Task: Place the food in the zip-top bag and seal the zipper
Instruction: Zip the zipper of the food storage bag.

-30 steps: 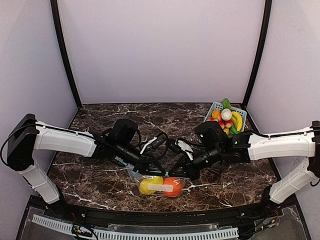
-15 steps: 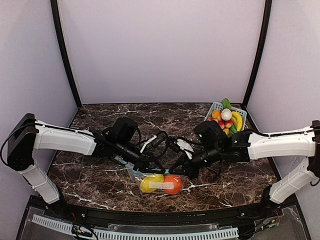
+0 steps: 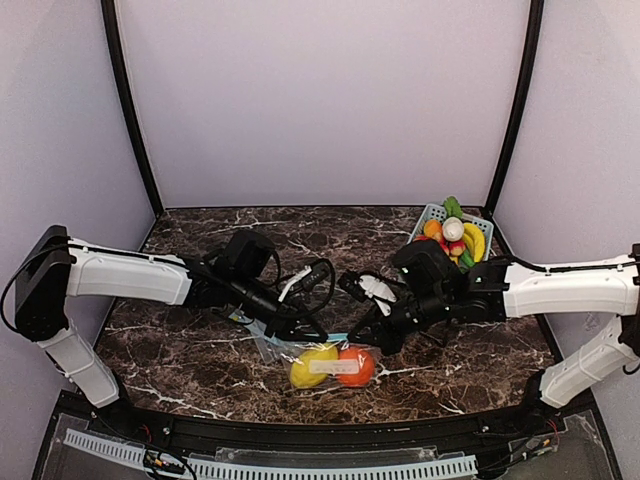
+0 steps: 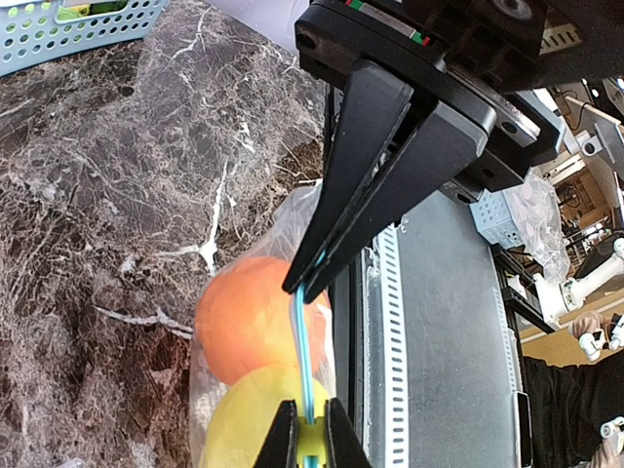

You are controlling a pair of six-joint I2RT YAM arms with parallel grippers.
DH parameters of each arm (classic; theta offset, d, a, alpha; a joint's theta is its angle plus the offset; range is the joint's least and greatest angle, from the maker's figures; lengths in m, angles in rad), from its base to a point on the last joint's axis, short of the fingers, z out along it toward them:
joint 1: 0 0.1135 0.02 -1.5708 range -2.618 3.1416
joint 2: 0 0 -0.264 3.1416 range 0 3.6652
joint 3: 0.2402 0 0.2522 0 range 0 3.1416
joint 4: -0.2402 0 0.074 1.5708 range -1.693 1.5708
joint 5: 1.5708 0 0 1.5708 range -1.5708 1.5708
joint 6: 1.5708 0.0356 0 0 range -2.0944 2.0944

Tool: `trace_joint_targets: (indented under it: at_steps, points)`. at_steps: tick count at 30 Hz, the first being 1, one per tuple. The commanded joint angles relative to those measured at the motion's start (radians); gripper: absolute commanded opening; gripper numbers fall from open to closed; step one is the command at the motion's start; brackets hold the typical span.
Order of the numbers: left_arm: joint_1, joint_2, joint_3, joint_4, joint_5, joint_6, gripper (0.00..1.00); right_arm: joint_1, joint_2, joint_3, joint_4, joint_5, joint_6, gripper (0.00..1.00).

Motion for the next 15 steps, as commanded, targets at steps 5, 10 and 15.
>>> trace_joint_targets:
  at_steps: [5,10,15]
  points:
    - [0.015,-0.024,0.008,-0.121,0.022,0.042,0.01,-0.030,-0.051,0.009,-0.122,0.157,0.027,0.00]
    - [0.022,-0.030,0.005,-0.134,0.022,0.048,0.01,-0.038,-0.059,0.011,-0.137,0.205,0.044,0.00]
    - [0.031,-0.043,-0.001,-0.157,0.022,0.058,0.01,-0.046,-0.065,0.017,-0.156,0.251,0.056,0.00]
